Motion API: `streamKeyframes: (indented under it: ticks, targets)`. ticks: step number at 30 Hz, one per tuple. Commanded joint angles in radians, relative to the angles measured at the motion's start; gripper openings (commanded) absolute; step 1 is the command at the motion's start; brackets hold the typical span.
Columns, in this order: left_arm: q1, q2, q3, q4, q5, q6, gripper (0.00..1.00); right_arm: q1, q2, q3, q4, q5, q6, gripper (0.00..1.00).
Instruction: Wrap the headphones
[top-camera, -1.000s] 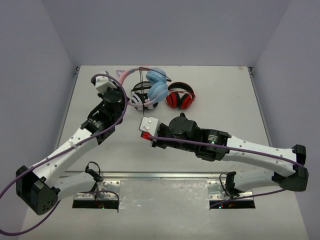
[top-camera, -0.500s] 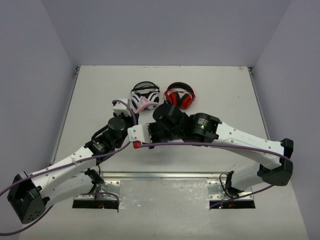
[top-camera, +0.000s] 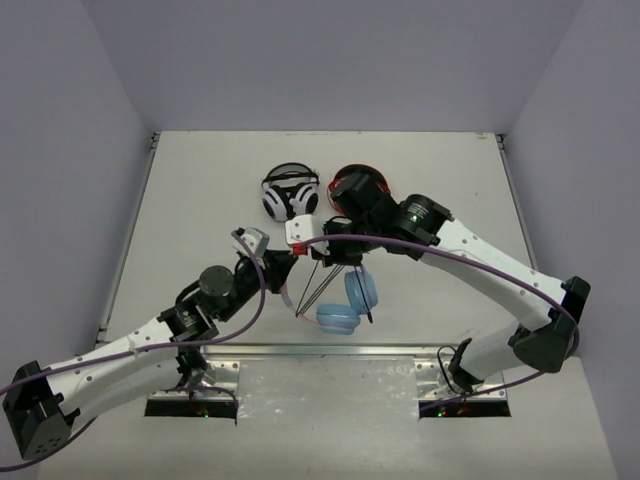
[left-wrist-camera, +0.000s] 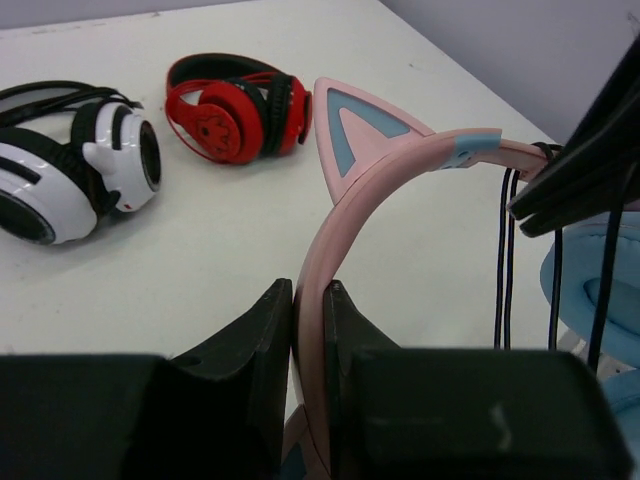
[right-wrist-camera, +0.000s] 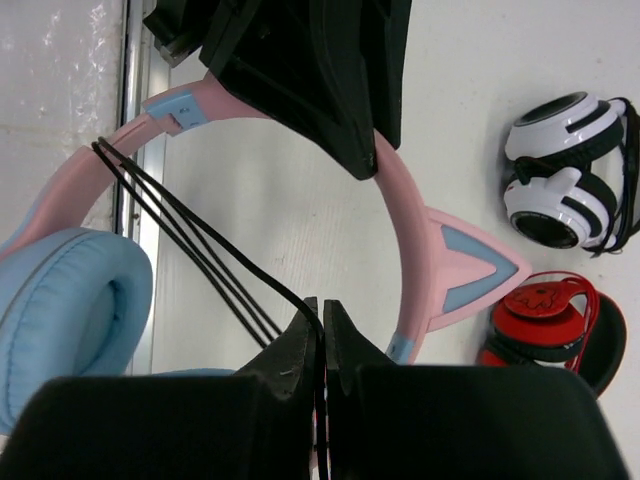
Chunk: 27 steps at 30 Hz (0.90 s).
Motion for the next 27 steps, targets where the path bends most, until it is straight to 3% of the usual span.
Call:
streamKeyframes:
  ticks: [1, 8, 11, 15, 20, 27]
  targets:
    - [-0.057, 0.032, 0.033, 0.036, 0.1, 0.03, 0.0, -0.018, -0.027, -0.011, 0.017, 0.025, -0.022, 0.01]
    - [-0.144, 0.095, 0.143, -0.169, -0.184, -0.031, 0.0, -0.07, -0.111, -0.166, 0.14, 0.177, -0.049, 0.01]
    - [-0.175, 0.139, 0.214, -0.235, -0.175, -0.077, 0.0, -0.121, -0.148, -0.241, 0.221, 0.199, -0.056, 0.03]
    - [-0.189, 0.223, 0.339, -0.456, -0.132, -0.141, 0.0, -0.158, -0.142, -0.331, 0.301, 0.232, -0.072, 0.06]
    - [-0.19, 0.254, 0.448, -0.661, -0.173, -0.194, 0.0, -0.193, -0.117, -0.322, 0.326, 0.205, -0.05, 0.09]
    - [-0.19, 0.253, 0.49, -0.755, -0.243, -0.209, 0.0, -0.227, -0.09, -0.299, 0.298, 0.12, -0.033, 0.12]
